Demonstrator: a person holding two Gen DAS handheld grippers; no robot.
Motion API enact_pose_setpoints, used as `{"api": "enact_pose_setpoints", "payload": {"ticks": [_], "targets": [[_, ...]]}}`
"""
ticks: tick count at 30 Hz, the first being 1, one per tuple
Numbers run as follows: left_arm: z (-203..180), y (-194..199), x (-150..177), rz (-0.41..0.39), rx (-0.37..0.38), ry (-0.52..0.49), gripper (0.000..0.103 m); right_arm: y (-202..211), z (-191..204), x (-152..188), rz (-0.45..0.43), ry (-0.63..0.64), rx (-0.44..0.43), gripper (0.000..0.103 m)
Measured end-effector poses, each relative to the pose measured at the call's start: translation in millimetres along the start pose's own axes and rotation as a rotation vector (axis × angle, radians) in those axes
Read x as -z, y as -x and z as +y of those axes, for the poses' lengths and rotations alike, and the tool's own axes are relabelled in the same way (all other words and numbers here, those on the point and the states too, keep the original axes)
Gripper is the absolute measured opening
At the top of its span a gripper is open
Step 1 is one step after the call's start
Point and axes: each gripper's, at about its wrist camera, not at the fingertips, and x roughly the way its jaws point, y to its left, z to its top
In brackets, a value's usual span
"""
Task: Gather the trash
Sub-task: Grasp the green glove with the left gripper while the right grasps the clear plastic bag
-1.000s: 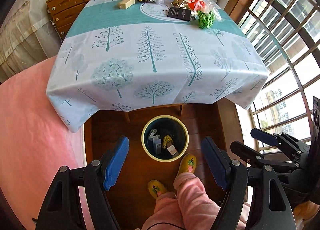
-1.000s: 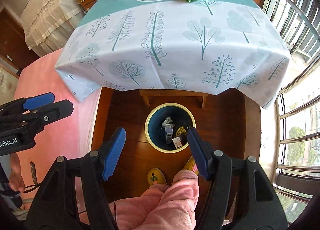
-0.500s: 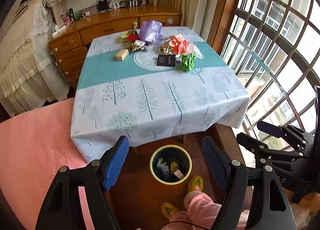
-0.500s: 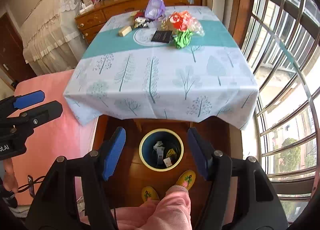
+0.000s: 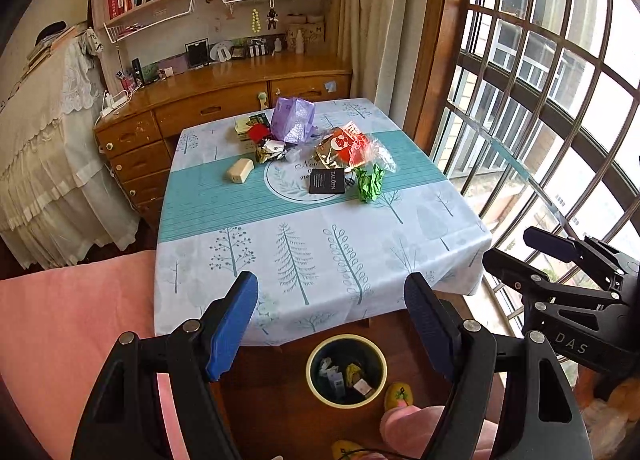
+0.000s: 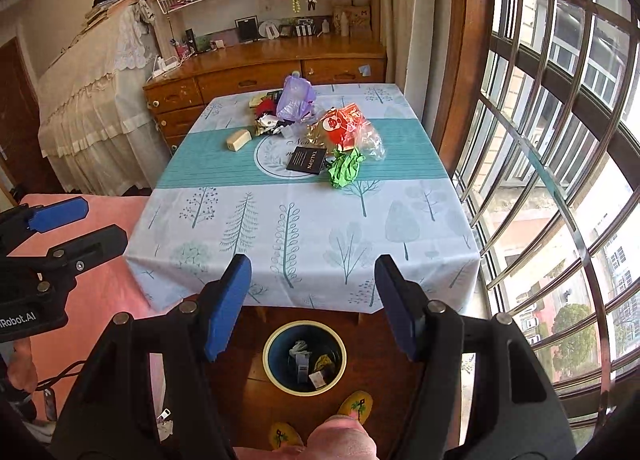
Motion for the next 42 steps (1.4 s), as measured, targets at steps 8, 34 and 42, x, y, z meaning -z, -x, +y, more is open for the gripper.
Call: {"api": "enact_pose_setpoints", "payload": {"ticks": [8,34,42], "targets": [[13.5,-48.1,-46.3,0.010,-0.054,0.029,0.077,-45.7,-14.6,-44.6,0.004,-0.028,-0.021,0.061],[-69.2,-474.4,-166.6,0.543,-0.004,0.157,0.059,-370.7,-219.3,-203.5,0.311,0.010,-0.184,0.060],[-64.5,-513.9,-162.0,0.594,-0.028,0.249,0.044,-431.6,-205.6,-213.3,0.379,0.043,-0.275,0.060]]}}
